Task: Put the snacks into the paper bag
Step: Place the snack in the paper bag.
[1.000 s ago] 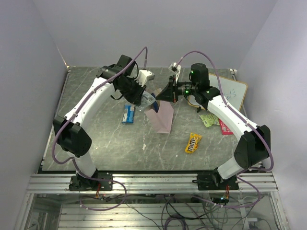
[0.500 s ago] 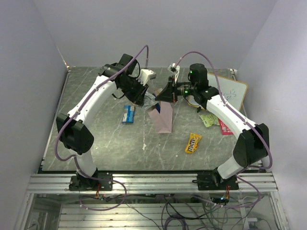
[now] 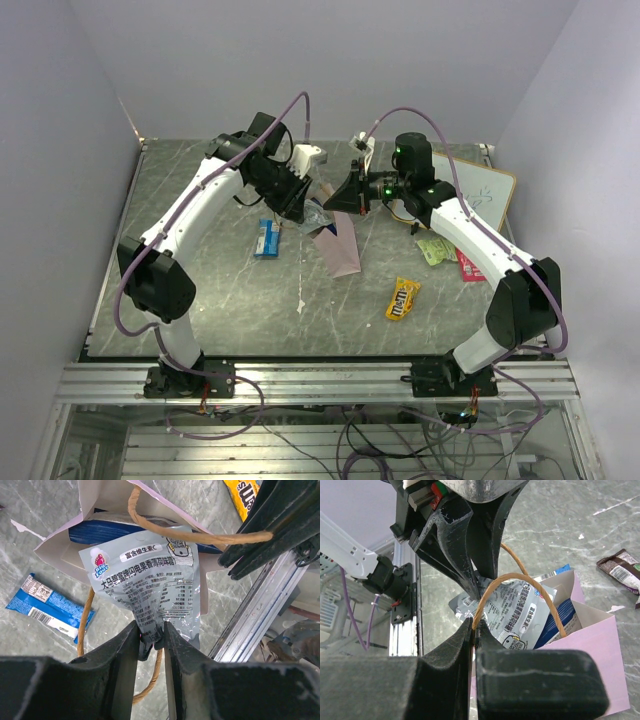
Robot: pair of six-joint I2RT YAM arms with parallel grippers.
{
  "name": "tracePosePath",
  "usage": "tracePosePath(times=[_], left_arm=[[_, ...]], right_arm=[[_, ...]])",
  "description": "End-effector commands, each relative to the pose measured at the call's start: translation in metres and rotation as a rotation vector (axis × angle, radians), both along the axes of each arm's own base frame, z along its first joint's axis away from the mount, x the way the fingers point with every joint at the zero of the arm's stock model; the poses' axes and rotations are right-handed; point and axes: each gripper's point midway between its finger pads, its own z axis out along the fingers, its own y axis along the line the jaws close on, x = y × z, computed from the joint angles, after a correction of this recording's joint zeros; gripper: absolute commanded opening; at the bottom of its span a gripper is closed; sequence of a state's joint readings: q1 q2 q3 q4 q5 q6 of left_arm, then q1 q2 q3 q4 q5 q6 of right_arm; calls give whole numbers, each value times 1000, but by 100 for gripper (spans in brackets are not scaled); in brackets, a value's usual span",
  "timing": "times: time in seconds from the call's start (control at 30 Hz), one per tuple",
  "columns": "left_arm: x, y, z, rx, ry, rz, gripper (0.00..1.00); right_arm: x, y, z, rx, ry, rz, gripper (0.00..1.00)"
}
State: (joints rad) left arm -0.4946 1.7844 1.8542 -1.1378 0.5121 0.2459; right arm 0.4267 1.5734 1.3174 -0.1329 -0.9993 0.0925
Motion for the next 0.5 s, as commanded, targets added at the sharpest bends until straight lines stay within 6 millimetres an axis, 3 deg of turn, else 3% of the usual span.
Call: tracePosePath(times=[0.0, 0.47], left_arm=[[-5, -6, 12, -38, -6, -21, 37], [-6, -5, 19, -55, -59, -41, 39]], right_arm=[[-1, 2, 8, 7, -24, 12, 0], [-3, 1, 9, 5, -31, 15, 0]])
